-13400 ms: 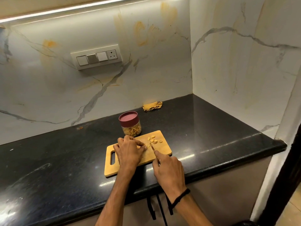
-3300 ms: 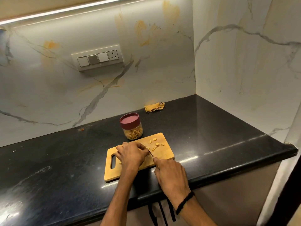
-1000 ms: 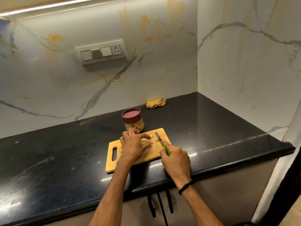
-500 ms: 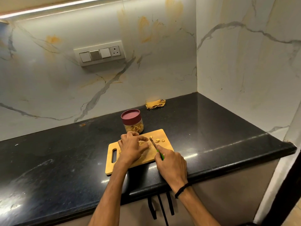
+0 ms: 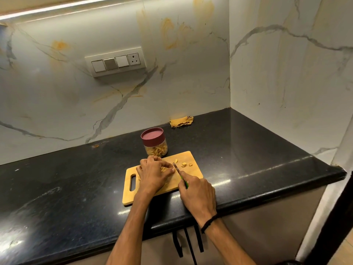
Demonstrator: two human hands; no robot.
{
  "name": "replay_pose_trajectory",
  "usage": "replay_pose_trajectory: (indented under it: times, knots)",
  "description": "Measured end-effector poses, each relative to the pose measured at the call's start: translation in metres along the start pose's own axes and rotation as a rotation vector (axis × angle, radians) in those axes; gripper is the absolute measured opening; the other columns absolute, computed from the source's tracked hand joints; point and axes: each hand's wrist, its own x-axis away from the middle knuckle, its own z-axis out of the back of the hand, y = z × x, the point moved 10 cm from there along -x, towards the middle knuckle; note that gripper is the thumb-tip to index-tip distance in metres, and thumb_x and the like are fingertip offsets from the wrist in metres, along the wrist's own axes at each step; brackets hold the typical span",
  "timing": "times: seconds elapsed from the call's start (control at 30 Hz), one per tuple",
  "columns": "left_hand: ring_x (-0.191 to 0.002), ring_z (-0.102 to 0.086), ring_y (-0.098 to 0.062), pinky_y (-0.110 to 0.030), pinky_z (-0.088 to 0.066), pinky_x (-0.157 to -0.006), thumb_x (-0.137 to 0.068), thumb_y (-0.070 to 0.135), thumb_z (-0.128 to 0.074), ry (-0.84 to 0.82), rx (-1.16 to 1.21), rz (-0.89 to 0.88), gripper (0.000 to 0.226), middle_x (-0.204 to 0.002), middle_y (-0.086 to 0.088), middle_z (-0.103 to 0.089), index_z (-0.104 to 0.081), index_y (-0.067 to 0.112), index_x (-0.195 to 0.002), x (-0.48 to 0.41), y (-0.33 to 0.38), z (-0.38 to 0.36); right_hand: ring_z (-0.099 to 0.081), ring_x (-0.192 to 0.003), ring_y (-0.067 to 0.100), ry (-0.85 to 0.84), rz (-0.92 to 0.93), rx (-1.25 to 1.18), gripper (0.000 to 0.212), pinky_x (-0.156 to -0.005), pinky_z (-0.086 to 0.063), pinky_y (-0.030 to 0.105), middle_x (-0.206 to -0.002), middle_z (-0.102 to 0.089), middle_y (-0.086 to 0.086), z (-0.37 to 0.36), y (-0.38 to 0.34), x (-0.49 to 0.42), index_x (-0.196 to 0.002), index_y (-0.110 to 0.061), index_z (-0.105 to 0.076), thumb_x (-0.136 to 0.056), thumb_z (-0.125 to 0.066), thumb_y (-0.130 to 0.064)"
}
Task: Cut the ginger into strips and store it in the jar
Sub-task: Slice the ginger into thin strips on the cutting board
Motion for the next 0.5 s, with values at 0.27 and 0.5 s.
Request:
replay_pose_trajectory:
  times: [0.27, 0.5]
  knots:
    - [-0.125, -0.033, -0.018, -0.038, -0.027, -0.1, -0.087, 0.051, -0.07, 0.002, 0.02, 0.019, 0.026, -0.132, 0.008, -0.048, -0.073, 0.041, -0.111, 0.0003, -0.0018, -0.0004, -0.046, -0.072, 0.006, -0.024, 0.0, 0.043, 0.042, -0.073, -0.045, 0.021, -0.1, -0.069, -0.006, -0.0064, 0.0005, -0.0019, -0.144, -0.041, -0.041, -0.102, -0.037, -0.042]
    - [-0.124, -0.034, -0.018, -0.039, -0.027, -0.101, -0.089, 0.046, -0.071, 0.0, 0.047, 0.04, 0.024, -0.131, 0.008, -0.049, -0.073, 0.039, -0.112, 0.0005, -0.0024, 0.0, -0.044, -0.07, 0.008, -0.034, 0.027, 0.068, 0.041, -0.065, -0.032, 0.02, -0.099, -0.068, -0.004, -0.0044, -0.0032, -0.0018, -0.144, -0.04, -0.042, -0.103, -0.035, -0.04]
